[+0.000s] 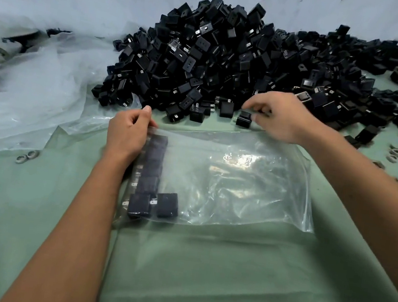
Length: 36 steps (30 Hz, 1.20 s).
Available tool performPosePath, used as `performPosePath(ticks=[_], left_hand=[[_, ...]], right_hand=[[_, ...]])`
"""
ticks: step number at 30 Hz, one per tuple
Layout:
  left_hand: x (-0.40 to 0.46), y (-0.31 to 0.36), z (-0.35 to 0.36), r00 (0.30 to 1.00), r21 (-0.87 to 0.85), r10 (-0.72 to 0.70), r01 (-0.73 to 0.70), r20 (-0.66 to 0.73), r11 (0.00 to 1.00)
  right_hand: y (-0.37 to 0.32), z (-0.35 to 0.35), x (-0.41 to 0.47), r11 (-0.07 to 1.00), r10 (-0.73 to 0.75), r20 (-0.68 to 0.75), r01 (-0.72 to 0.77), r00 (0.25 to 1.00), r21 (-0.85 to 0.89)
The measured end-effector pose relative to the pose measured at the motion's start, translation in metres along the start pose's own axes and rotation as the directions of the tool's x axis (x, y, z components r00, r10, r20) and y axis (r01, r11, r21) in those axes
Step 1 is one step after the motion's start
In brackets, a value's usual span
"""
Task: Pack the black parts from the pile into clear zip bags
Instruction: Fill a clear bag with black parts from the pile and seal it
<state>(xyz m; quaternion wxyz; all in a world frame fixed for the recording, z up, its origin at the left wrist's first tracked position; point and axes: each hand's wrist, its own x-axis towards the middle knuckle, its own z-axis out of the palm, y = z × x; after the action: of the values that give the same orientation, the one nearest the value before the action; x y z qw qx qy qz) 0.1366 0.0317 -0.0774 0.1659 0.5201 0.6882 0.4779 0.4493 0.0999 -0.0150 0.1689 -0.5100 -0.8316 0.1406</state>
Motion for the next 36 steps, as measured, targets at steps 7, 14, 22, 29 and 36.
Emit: performPosePath(ticks=[7, 14, 22, 29, 36], left_hand=[[0.0, 0.0, 0.0, 1.0, -0.025, 0.008, -0.007, 0.019, 1.0], [-0.001, 0.0, 0.001, 1.0, -0.011, 0.004, -0.003, 0.015, 1.0], [-0.003, 0.002, 0.003, 0.999, 0.052, 0.047, -0.048, 0.017, 0.998], [-0.002, 0.003, 0.003, 0.998, 0.05, 0.055, -0.056, 0.021, 0.997], [-0.002, 0.006, 0.004, 0.997, 0.054, 0.065, -0.067, 0.037, 0.996]], right_hand=[[0.011, 0.022, 0.006, 0.998, 0.058, -0.05, -0.058, 0.997, 0.006], [0.044, -0.036, -0.054, 0.915, 0.404, -0.13, -0.397, 0.906, 0.078], [0.034, -0.029, -0.097, 0.748, 0.103, 0.474, -0.382, 0.875, 0.543], [0.021, 0.008, -0.085, 0.608, -0.294, 0.617, -0.355, 0.73, 0.71], [-0.018, 0.025, -0.057, 0.768, -0.426, 0.62, -0.1, 0.659, 0.633]])
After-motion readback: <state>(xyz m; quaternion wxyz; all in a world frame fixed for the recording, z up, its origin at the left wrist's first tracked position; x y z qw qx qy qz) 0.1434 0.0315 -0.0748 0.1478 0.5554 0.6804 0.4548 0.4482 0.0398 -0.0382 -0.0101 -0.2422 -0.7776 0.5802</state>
